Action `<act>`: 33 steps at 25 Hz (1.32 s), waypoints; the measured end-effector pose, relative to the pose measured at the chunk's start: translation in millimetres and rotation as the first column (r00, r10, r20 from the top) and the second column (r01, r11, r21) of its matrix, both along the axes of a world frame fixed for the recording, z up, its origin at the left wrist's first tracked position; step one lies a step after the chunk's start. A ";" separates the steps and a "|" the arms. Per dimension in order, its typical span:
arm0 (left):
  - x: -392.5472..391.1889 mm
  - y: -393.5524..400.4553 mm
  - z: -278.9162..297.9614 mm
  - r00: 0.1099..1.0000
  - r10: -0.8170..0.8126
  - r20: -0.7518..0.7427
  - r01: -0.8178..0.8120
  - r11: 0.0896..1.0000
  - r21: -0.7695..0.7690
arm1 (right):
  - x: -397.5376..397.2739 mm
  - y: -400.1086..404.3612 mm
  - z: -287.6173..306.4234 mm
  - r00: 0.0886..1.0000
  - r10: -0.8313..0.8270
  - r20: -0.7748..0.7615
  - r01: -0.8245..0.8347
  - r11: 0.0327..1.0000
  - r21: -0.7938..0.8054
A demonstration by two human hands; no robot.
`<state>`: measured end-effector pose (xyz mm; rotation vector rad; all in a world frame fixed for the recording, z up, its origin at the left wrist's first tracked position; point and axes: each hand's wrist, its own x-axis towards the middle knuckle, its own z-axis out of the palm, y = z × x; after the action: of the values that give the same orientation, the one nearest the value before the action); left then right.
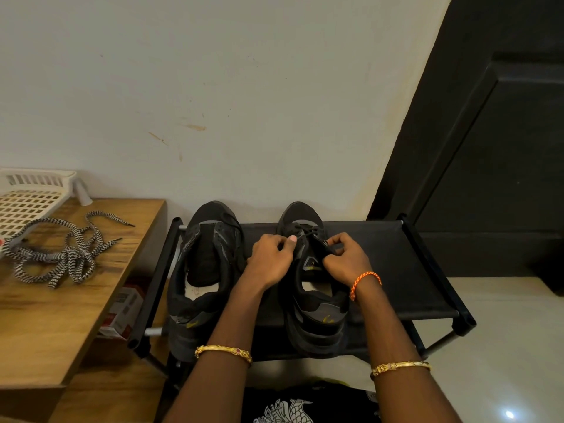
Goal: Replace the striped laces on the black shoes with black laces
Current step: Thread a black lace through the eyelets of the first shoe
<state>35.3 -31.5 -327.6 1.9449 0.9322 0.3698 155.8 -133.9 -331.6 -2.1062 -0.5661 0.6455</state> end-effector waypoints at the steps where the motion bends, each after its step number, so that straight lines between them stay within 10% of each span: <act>1: 0.1 -1.6 1.3 1.000 -0.009 -0.001 0.009 1.000 0.013 | -0.3 0.4 0.4 1.000 0.000 0.003 0.000 1.000 -0.001; 9: -8.9 -0.7 31.2 0.925 0.175 0.338 -0.011 0.899 -0.437 | -11.5 -5.3 21.5 0.996 -0.032 0.086 0.029 0.999 0.037; 19: -26.2 -23.1 103.4 0.823 -0.006 0.568 0.210 0.932 -0.296 | -70.3 -0.4 90.9 0.942 0.314 -0.118 -0.178 0.767 0.616; 33: -53.0 31.6 51.4 0.584 0.721 0.374 -0.531 0.687 -0.496 | 27.1 -60.7 64.9 0.950 -0.183 -0.254 0.303 0.739 0.602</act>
<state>-17.7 0.1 -276.2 1.0147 1.1869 1.0607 182.9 -194.6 -266.8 -1.4219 -0.3286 0.4035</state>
